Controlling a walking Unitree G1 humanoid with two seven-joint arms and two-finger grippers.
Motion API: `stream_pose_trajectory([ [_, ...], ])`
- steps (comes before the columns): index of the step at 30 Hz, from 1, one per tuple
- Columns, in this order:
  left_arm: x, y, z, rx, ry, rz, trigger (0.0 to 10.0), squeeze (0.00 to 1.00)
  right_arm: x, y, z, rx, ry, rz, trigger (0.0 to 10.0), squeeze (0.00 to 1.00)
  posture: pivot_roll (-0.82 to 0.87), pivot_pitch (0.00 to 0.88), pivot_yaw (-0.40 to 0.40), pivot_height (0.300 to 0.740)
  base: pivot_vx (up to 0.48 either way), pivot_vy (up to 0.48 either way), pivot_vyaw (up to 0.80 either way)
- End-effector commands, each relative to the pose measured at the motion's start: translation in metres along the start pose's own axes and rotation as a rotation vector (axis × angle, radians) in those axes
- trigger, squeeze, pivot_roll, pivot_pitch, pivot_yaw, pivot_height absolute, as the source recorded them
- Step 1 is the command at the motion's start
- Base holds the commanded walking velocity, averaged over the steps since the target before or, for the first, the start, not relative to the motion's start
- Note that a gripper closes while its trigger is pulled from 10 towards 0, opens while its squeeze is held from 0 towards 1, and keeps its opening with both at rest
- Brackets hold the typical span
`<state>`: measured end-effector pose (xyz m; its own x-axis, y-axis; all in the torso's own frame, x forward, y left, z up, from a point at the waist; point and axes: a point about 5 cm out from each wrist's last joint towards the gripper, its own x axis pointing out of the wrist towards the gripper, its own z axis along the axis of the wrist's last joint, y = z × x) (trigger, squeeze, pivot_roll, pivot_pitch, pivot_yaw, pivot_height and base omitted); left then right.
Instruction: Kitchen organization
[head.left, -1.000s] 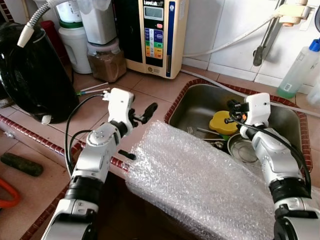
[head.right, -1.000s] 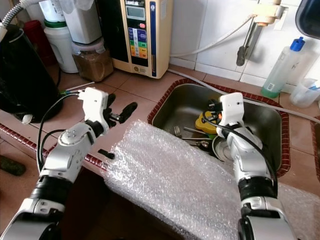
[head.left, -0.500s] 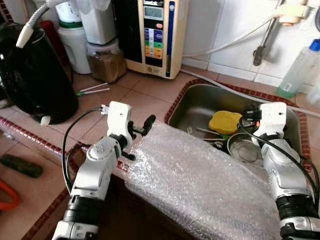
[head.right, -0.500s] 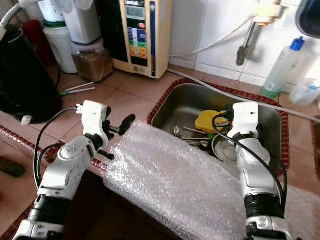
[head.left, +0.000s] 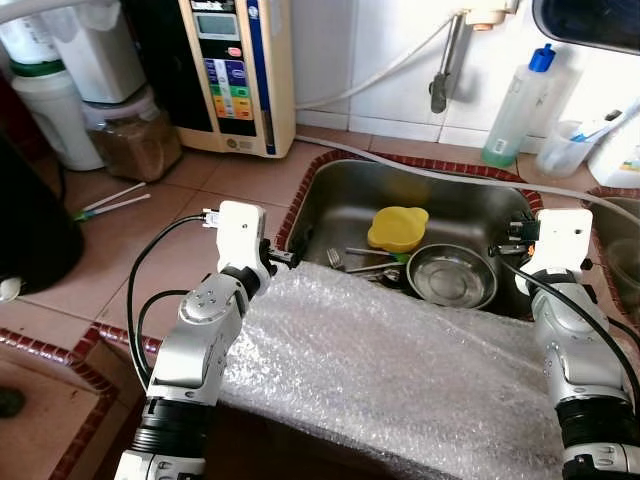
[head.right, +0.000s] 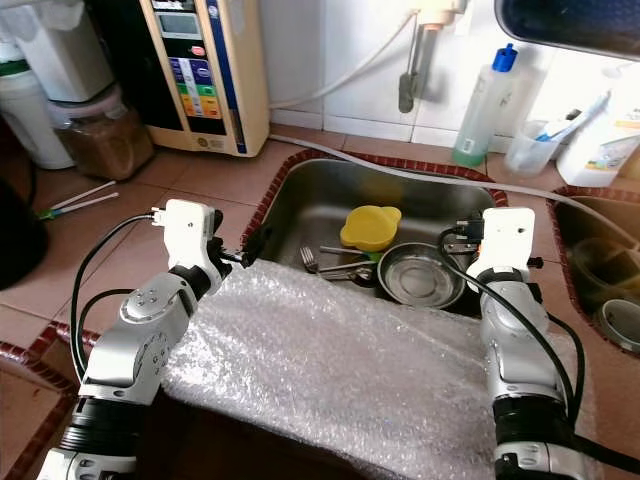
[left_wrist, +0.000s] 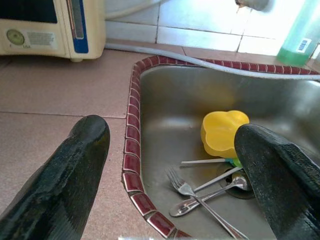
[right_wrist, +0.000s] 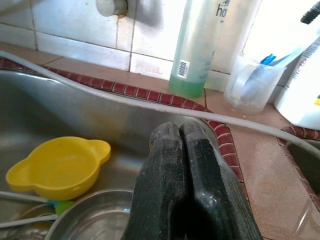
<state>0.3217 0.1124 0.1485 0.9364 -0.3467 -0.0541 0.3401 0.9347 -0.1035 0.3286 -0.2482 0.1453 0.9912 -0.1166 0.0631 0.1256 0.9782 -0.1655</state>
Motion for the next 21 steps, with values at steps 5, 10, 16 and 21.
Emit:
stream_pose_trajectory([
  [5,-0.002,0.000,0.006,0.020,-0.028,0.055,10.0,0.00,0.002,-0.002,0.007,0.022,-0.022,-0.021,10.0,0.00,0.05,0.000,0.037,0.740,0.000,0.000,-0.77],
  [10,-0.004,-0.007,0.005,-0.016,0.009,0.014,10.0,0.00,0.002,0.001,0.006,0.031,-0.019,-0.018,10.0,0.00,0.05,0.000,0.037,0.740,0.000,0.000,-0.71],
  [16,-0.003,-0.009,0.007,-0.006,-0.003,0.034,10.0,0.00,0.003,0.006,0.009,0.042,-0.033,-0.012,10.0,0.00,0.05,0.000,0.037,0.740,0.000,0.000,-0.11],
  [21,-0.002,-0.006,0.010,-0.008,-0.004,0.041,10.0,0.00,0.004,0.011,0.010,0.049,-0.037,-0.002,10.0,0.00,0.05,0.000,0.033,0.740,0.000,0.000,0.00],
])
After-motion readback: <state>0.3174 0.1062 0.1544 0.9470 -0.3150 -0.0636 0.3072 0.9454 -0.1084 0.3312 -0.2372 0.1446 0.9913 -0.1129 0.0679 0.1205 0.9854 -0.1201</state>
